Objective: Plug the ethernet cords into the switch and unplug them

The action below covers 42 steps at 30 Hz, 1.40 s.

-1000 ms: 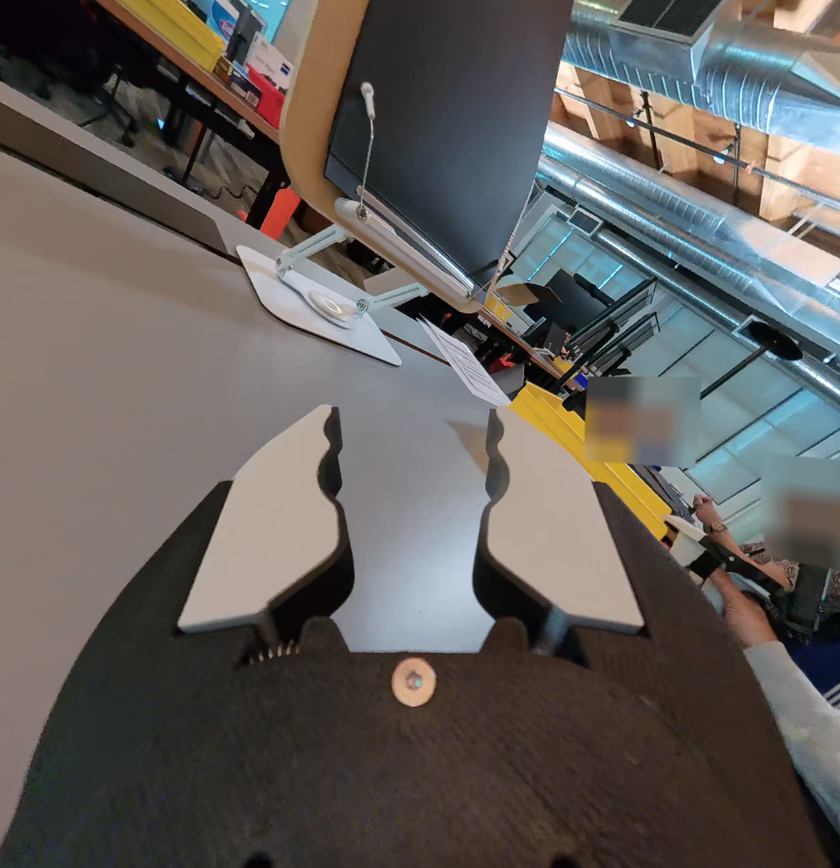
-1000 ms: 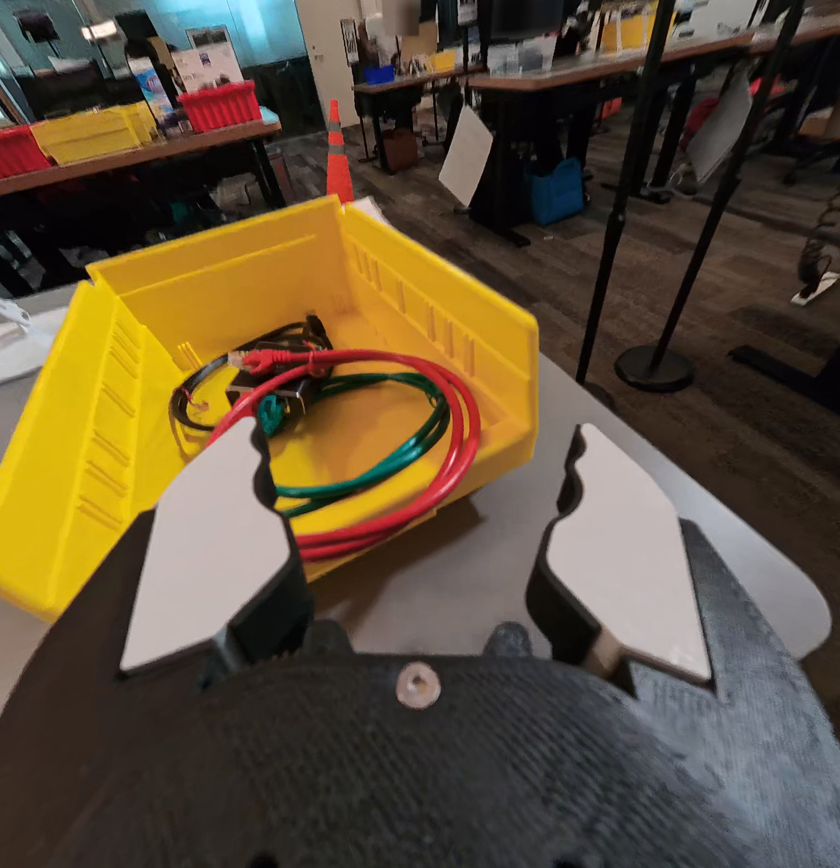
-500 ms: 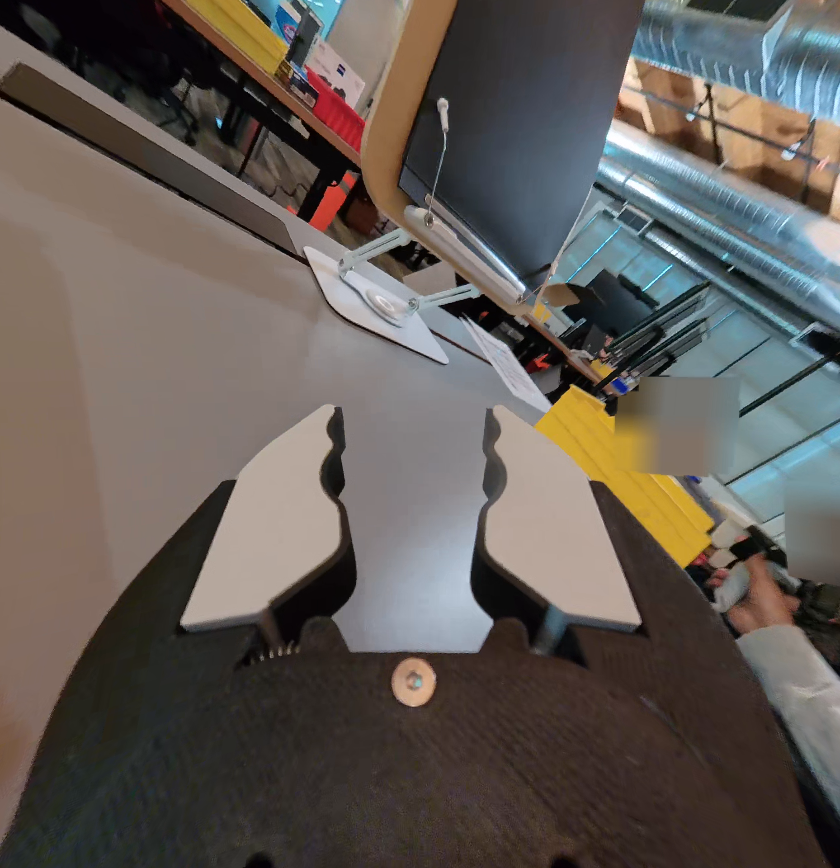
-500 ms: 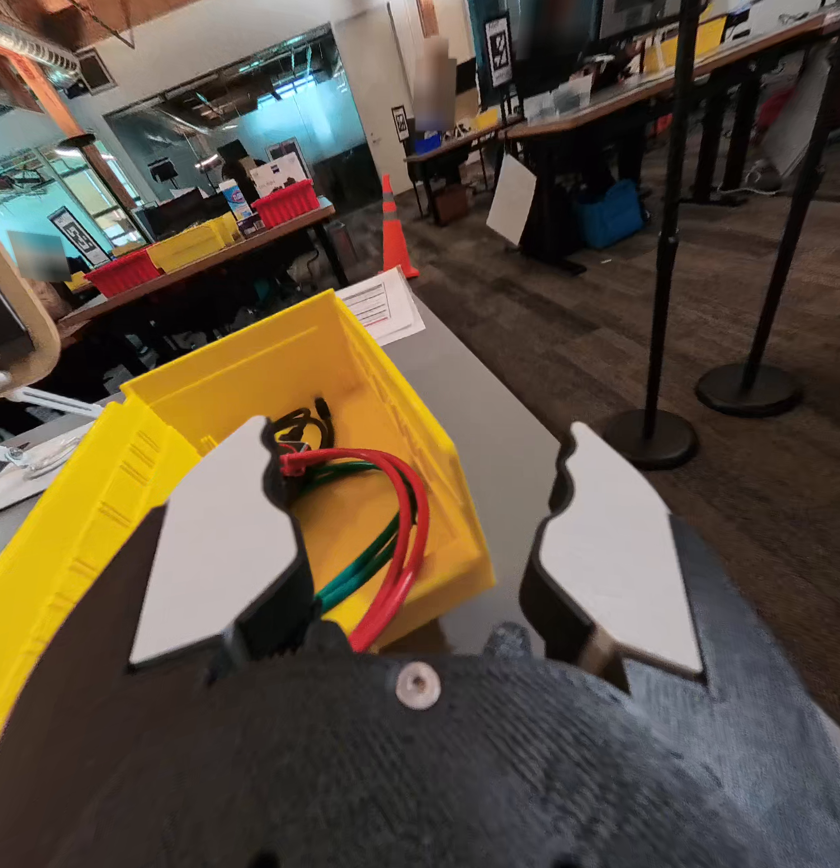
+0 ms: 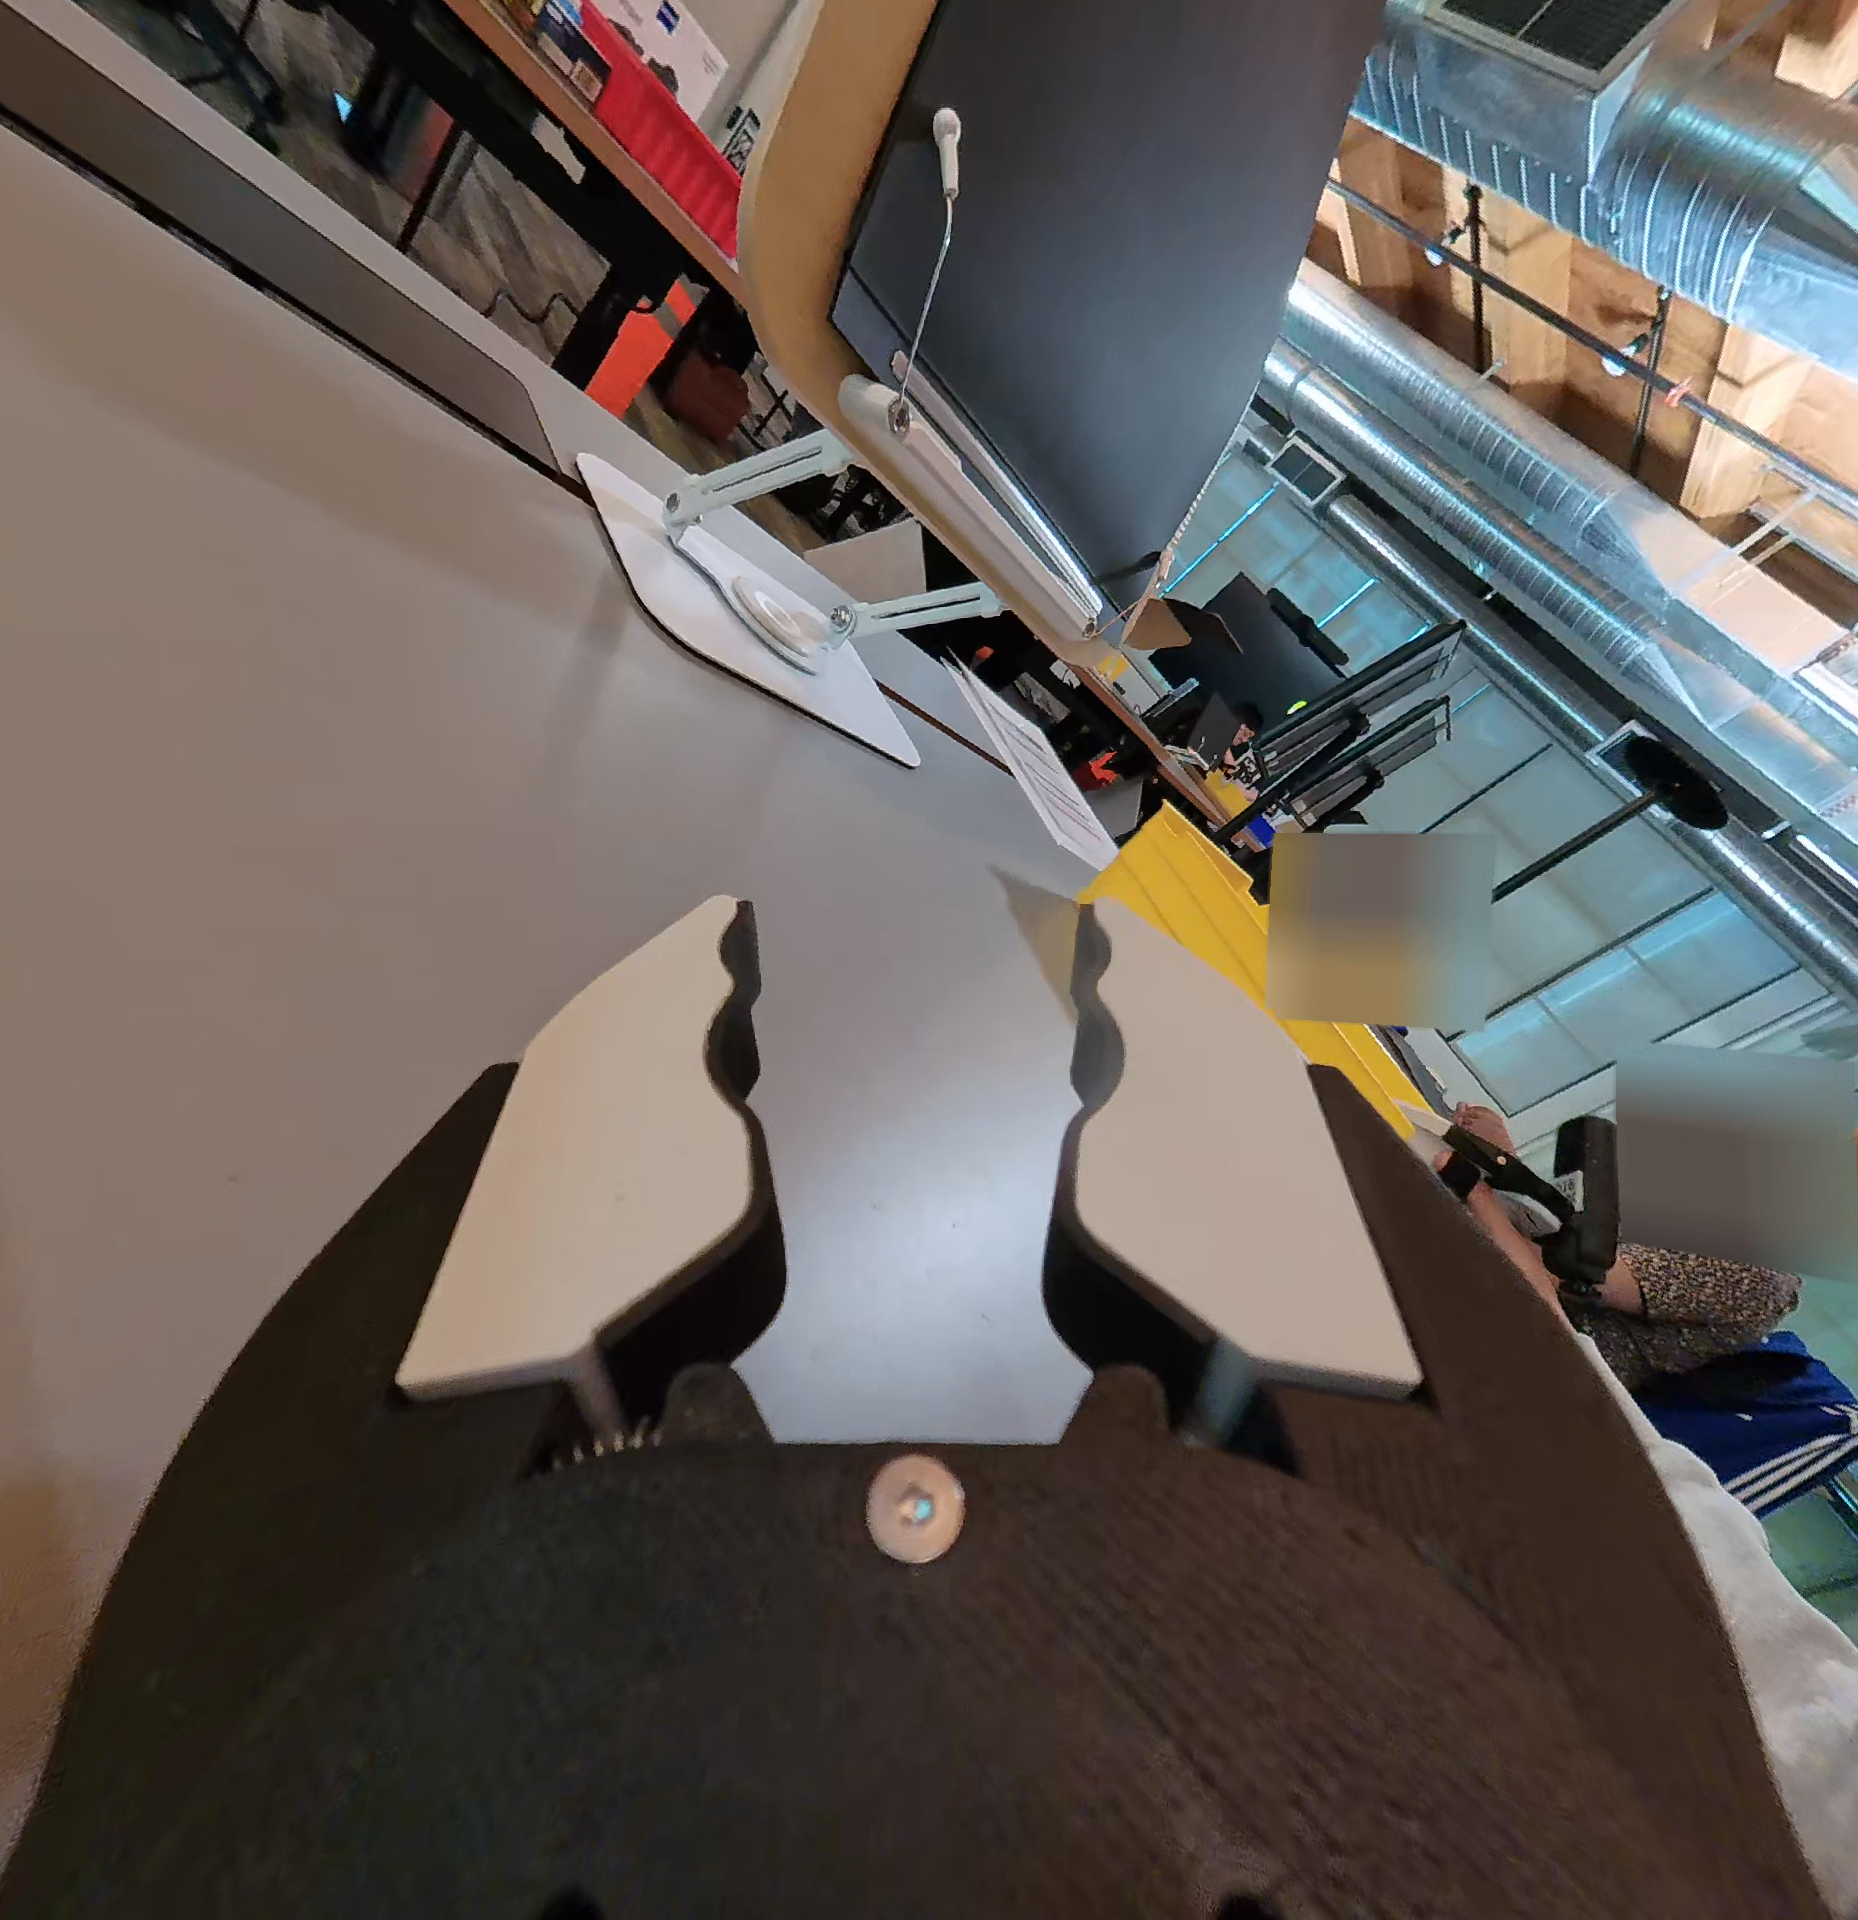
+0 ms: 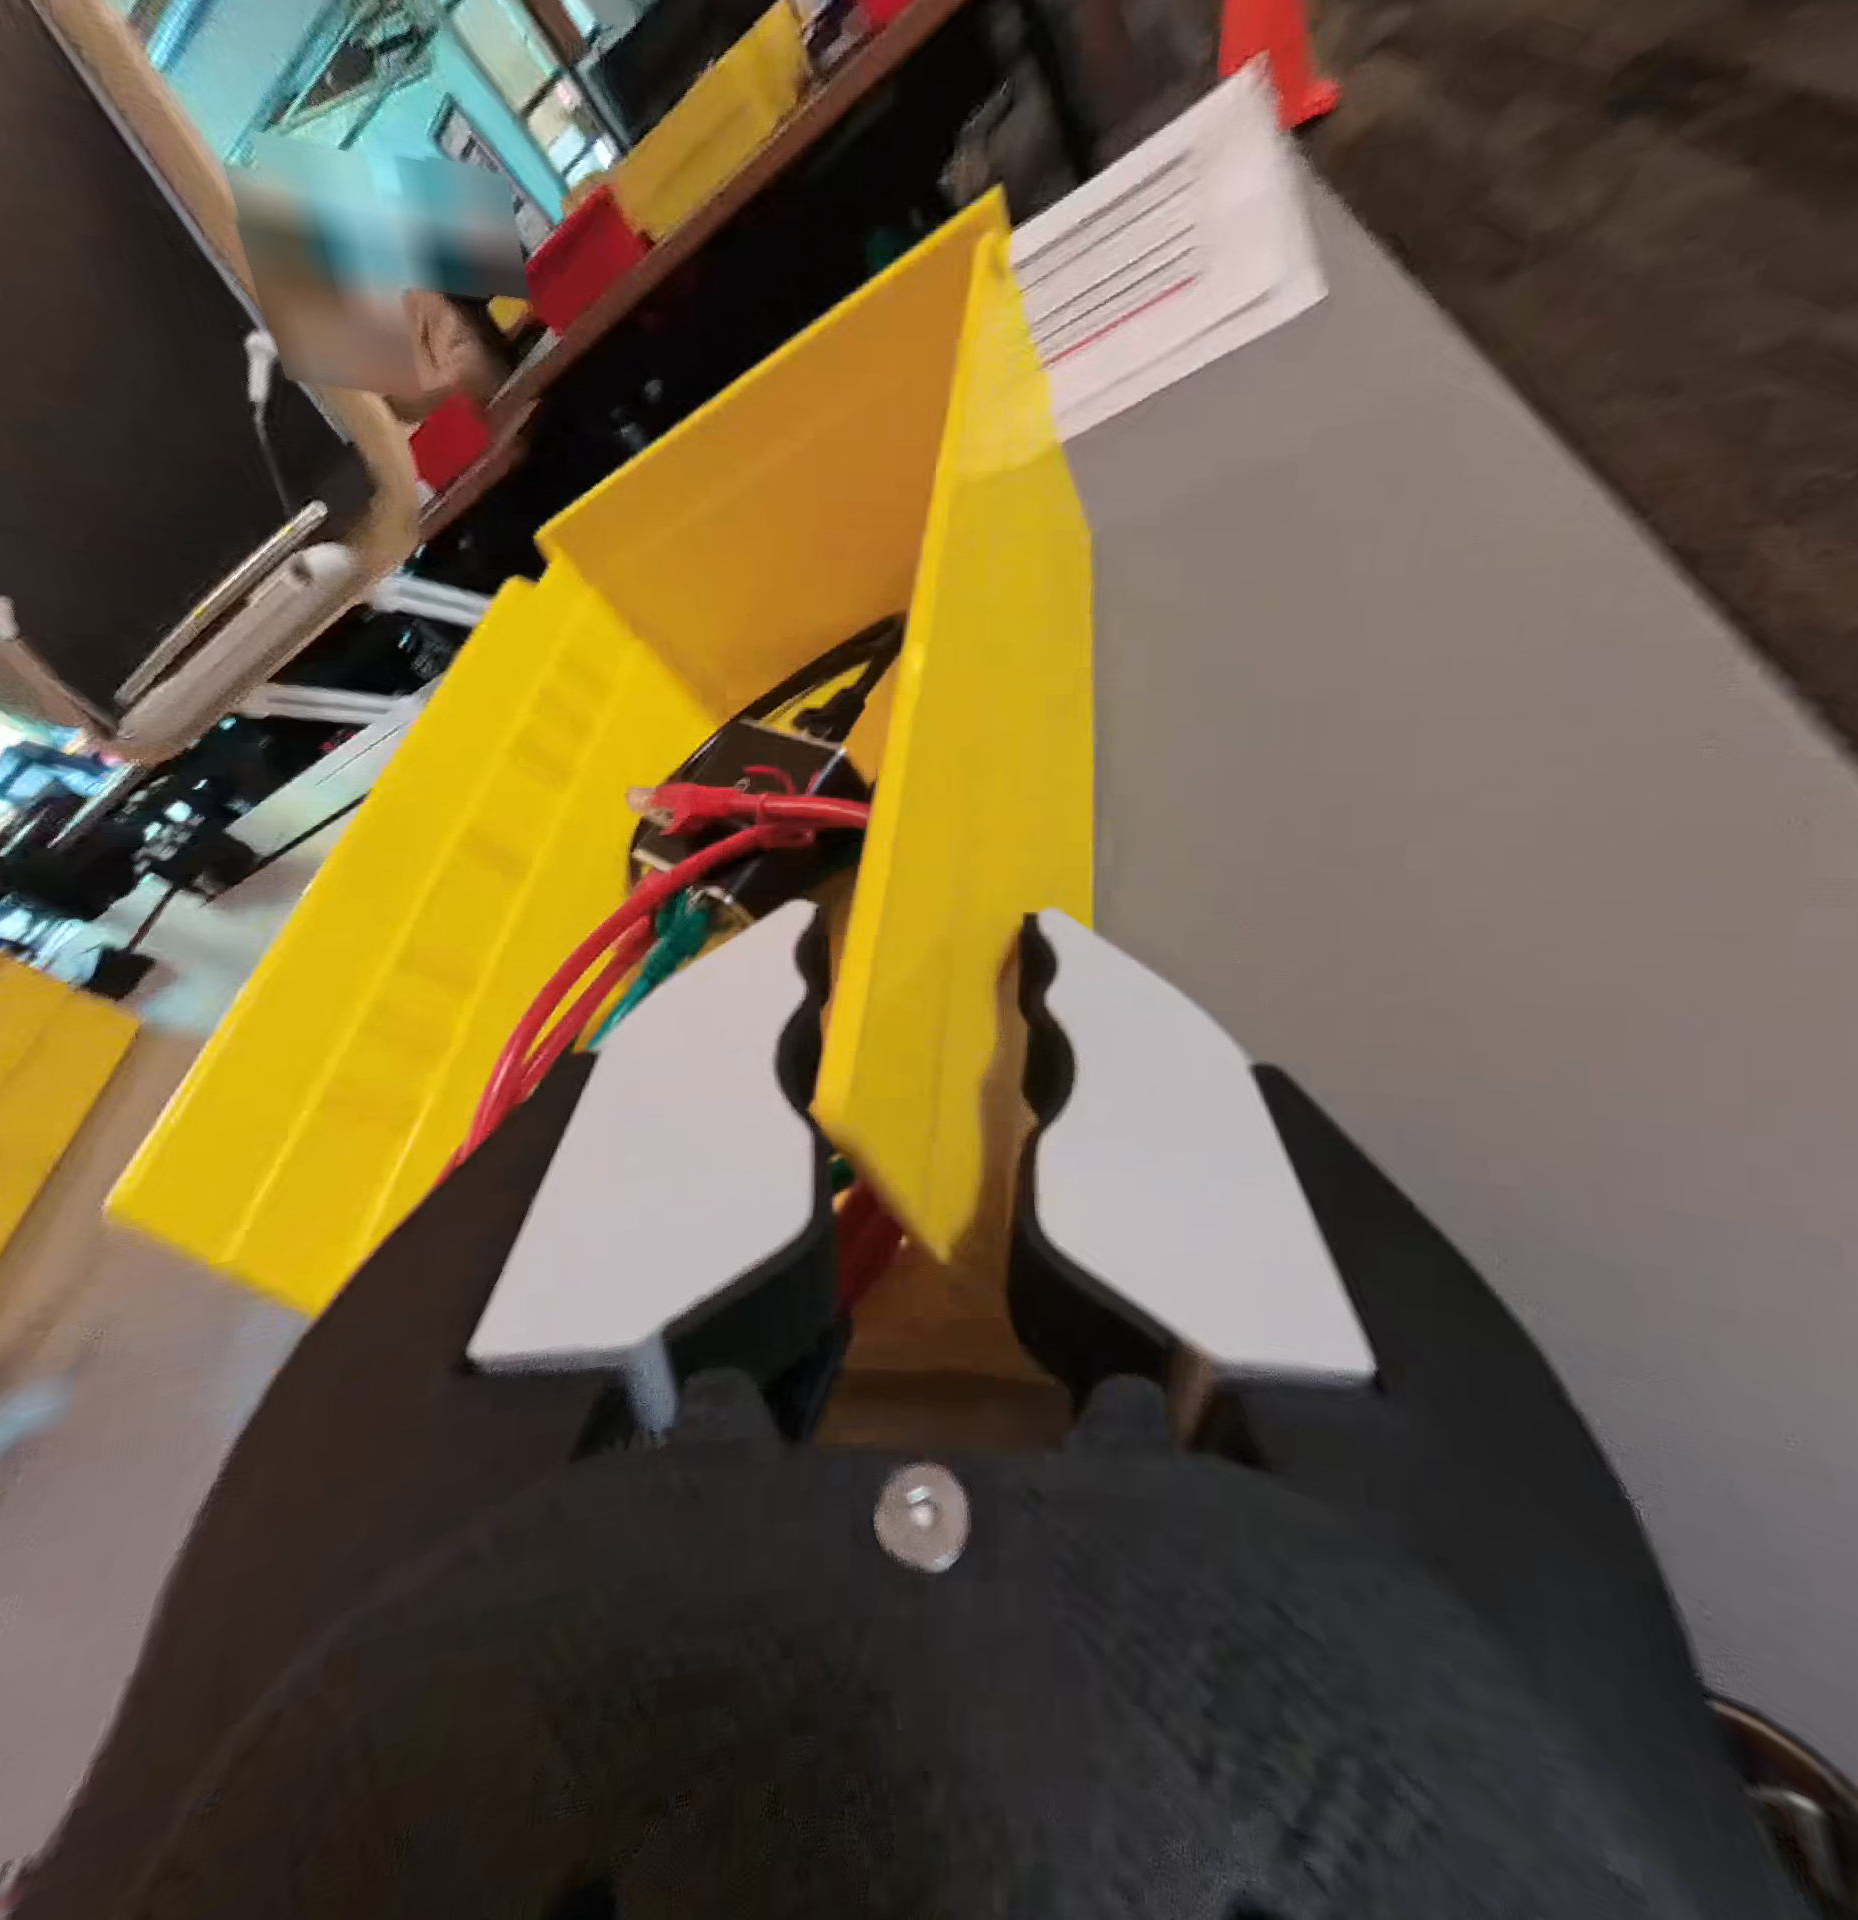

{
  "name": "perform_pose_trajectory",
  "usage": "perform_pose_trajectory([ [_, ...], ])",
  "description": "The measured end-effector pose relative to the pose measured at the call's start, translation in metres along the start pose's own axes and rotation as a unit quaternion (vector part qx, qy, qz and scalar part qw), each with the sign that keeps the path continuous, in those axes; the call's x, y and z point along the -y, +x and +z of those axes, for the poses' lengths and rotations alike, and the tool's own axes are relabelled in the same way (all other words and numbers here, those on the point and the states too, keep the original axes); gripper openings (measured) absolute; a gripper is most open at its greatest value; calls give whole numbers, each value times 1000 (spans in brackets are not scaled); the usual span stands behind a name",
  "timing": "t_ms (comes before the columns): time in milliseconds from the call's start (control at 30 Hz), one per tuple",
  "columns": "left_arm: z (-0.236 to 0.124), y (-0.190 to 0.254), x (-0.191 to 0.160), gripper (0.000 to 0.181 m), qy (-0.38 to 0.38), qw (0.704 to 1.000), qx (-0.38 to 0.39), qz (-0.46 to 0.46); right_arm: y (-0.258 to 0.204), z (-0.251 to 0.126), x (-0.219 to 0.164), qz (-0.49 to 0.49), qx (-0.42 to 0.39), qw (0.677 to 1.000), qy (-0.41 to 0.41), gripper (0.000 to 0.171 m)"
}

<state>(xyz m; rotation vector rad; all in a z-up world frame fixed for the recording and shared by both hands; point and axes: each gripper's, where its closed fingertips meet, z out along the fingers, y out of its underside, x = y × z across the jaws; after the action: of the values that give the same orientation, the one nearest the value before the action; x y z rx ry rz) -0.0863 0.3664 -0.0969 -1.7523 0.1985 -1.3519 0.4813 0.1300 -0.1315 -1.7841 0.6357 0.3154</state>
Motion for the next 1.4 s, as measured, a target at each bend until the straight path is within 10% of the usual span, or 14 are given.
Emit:
perform_pose_trajectory([
  [333, -1, 4, 3, 59, 7, 999, -26, -21, -6, 10, 3, -53, -49, 997, 20, 57],
  [1400, -35, 3, -1, 63, 17, 998, -31, -47, -3, 53, 15, 34, -52, 998, 28, 17],
])
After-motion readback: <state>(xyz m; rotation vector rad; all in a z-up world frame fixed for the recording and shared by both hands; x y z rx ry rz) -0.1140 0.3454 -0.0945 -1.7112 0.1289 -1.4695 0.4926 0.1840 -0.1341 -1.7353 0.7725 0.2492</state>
